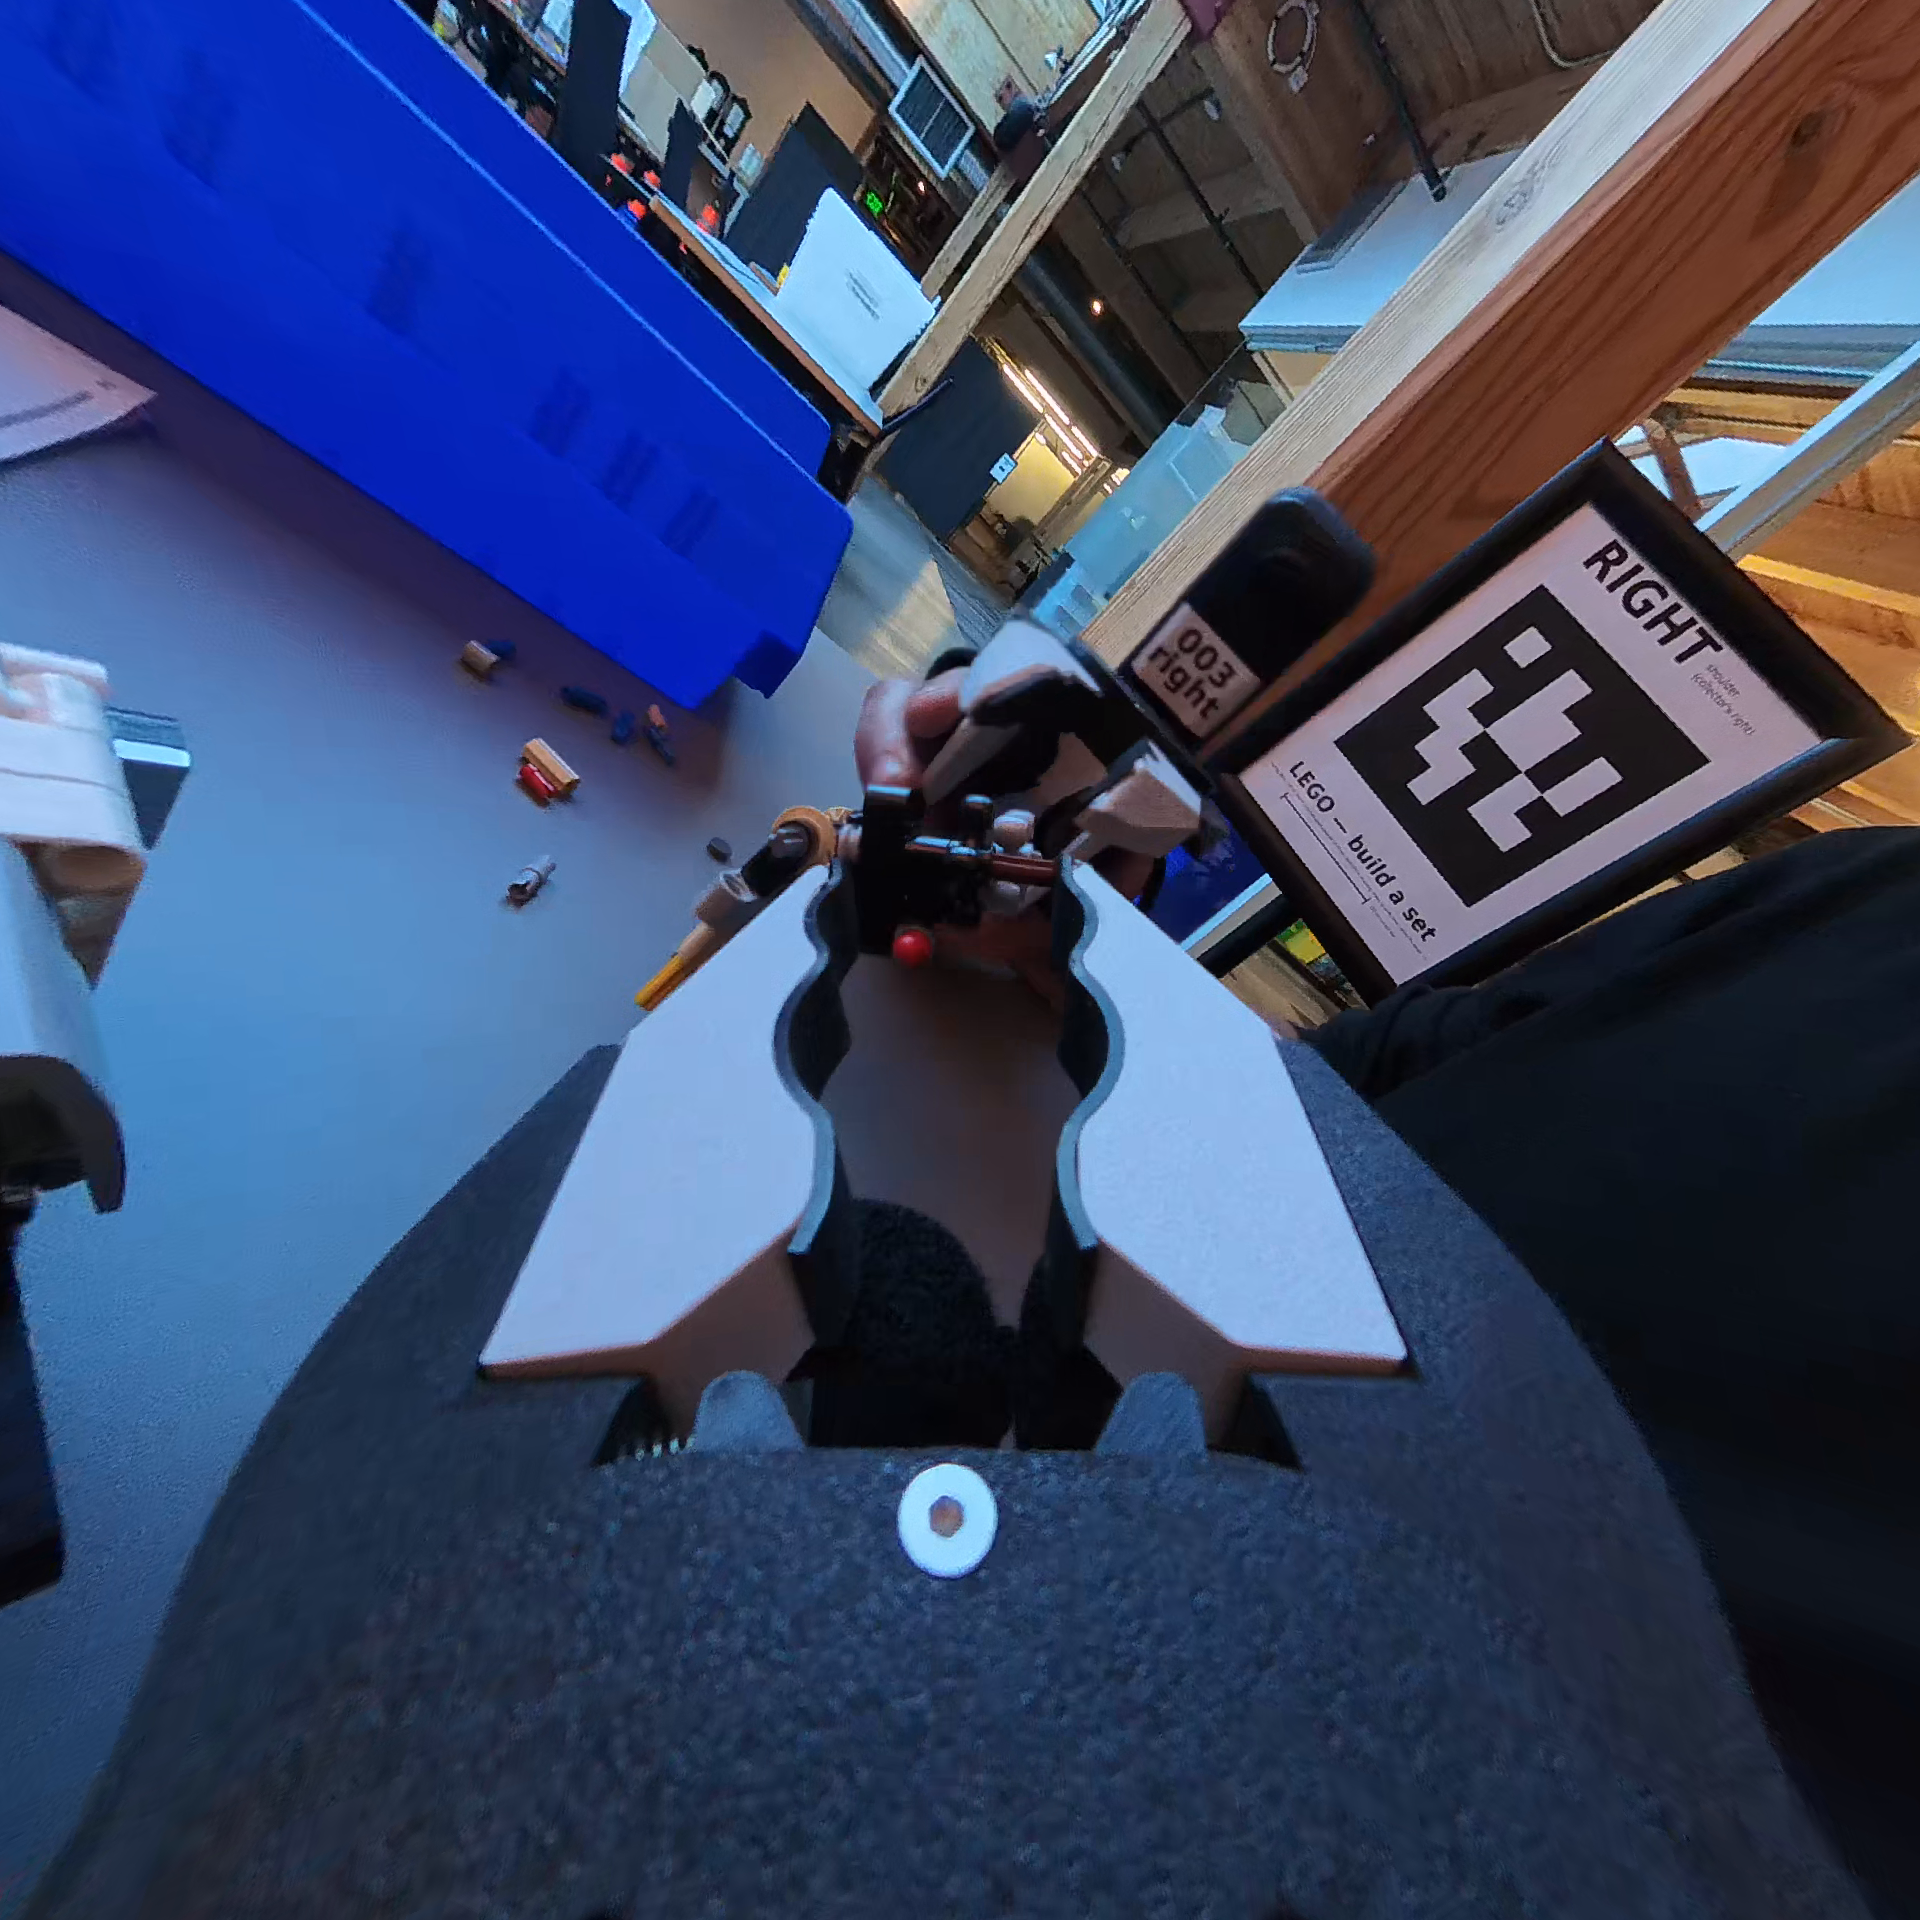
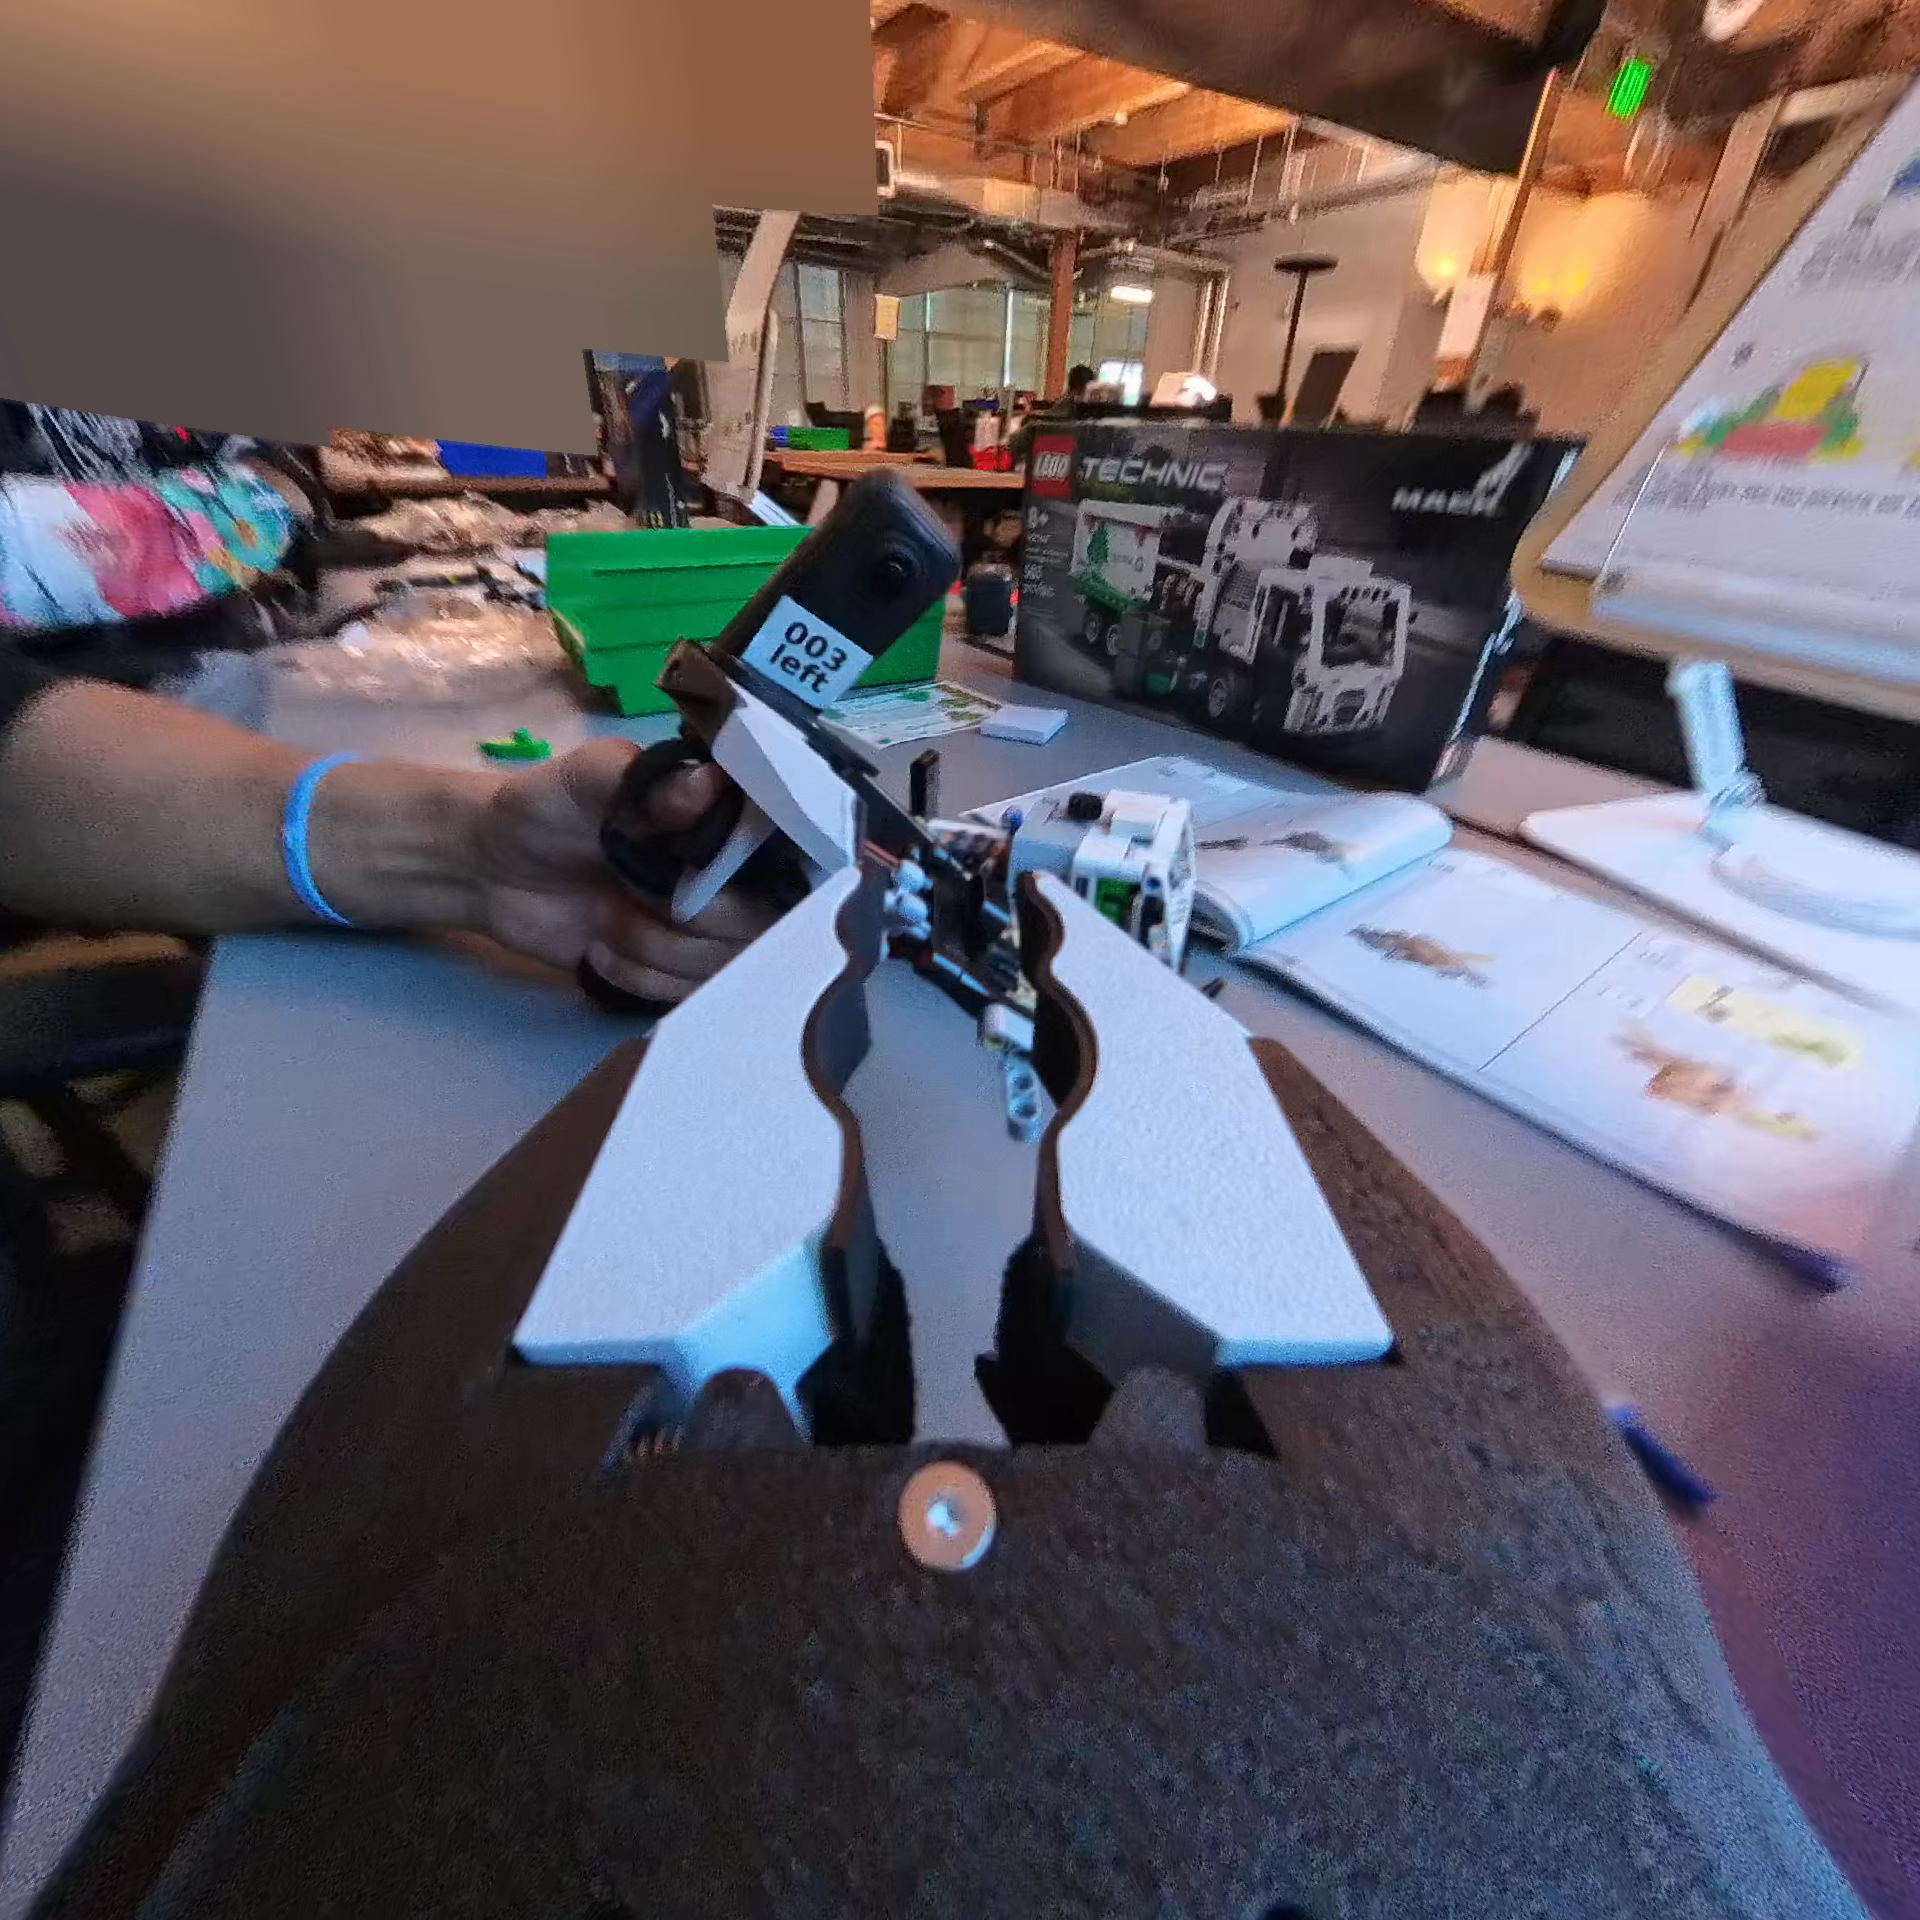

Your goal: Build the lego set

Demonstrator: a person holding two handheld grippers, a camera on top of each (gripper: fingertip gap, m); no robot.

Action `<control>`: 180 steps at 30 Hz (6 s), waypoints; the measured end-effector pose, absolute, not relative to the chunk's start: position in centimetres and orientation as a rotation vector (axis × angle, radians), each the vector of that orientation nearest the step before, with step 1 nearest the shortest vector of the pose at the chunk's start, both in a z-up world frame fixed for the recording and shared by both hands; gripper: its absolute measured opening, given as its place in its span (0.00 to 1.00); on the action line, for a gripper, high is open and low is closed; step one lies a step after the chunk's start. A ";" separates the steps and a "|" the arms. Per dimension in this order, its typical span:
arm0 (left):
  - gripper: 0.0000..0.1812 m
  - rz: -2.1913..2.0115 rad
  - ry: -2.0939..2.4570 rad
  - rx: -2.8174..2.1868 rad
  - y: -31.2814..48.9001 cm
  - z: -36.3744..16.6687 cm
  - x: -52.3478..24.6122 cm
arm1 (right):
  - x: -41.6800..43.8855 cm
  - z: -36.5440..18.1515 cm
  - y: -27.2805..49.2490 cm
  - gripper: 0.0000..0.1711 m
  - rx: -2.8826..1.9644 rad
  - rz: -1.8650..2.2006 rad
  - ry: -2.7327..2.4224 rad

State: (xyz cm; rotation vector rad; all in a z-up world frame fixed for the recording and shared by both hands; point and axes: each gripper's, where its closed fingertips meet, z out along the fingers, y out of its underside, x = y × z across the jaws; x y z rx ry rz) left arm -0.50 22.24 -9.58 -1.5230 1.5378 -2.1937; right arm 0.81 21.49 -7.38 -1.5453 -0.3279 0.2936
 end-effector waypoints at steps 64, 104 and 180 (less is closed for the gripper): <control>0.19 -2.173 1.327 -1.494 23.5 -8.4 0.1 | 1.0 -6.8 22.3 0.09 -1.506 0.698 -0.095; 0.19 -2.233 1.156 -1.405 23.6 -6.5 0.1 | 1.6 -6.5 24.0 0.26 -1.449 0.707 0.081; 0.19 -2.230 1.087 -1.466 25.4 -7.0 0.3 | 2.7 -6.9 22.9 0.24 -1.623 0.185 -0.172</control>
